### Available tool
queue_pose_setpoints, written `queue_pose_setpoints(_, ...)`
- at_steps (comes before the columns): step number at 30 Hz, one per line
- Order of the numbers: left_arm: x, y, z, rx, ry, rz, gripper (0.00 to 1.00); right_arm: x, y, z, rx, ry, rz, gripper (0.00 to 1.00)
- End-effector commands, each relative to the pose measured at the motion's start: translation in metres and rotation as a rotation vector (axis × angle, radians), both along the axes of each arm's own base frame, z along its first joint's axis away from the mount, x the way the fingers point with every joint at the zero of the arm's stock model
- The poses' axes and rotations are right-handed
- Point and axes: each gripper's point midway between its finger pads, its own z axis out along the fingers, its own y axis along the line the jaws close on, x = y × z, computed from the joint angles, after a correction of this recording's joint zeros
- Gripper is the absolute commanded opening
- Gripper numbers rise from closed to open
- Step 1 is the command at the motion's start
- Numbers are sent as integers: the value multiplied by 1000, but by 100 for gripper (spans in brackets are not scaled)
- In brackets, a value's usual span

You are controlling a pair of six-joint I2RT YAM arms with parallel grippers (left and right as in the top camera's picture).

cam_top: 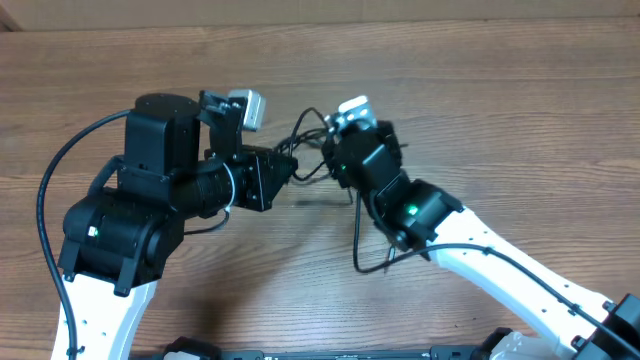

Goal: Untangle cables

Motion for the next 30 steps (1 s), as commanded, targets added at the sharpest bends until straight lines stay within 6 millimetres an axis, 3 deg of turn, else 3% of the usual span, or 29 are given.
queue_pose_setpoints(1, 0, 10, -4, 59, -19, 17, 5, 17, -27, 7, 98, -7, -135, 73)
queue_pose_setpoints(4, 0, 21, -14, 118, 9, 63, 5, 23, -41, 25, 216, -7, -175, 73)
queue_pose_setpoints(6, -3, 28, -22, 159, 37, 89, 4, 28, -62, 43, 310, -32, -244, 73)
queue_pose_setpoints(10, -13, 54, -44, 295, 114, 172, 5, 33, -124, 72, 387, -101, -395, 75)
queue_pose_setpoints(12, -19, 68, -52, 357, 154, 222, 4, 34, -160, 73, 376, -106, -481, 75)
queue_pose_setpoints(16, -25, 91, -54, 422, 168, 333, 4, 26, -242, 52, 336, -44, -685, 74)
queue_pose_setpoints(18, -24, 99, -49, 422, 151, 404, 4, 19, -263, 41, 346, 12, -721, 71)
queue_pose_setpoints(21, -17, 109, -40, 389, 127, 524, 4, 17, -262, 30, 437, 102, -643, 70)
queue_pose_setpoints(26, -4, 104, -38, 293, 162, 620, 7, 23, -218, 35, 532, 164, -341, 75)
queue_pose_setpoints(28, -1, 102, -44, 290, 196, 640, 17, 23, -203, 31, 529, 194, -253, 80)
queue_pose_setpoints(30, 3, 99, -50, 293, 226, 631, 38, 21, -189, 22, 509, 236, -174, 83)
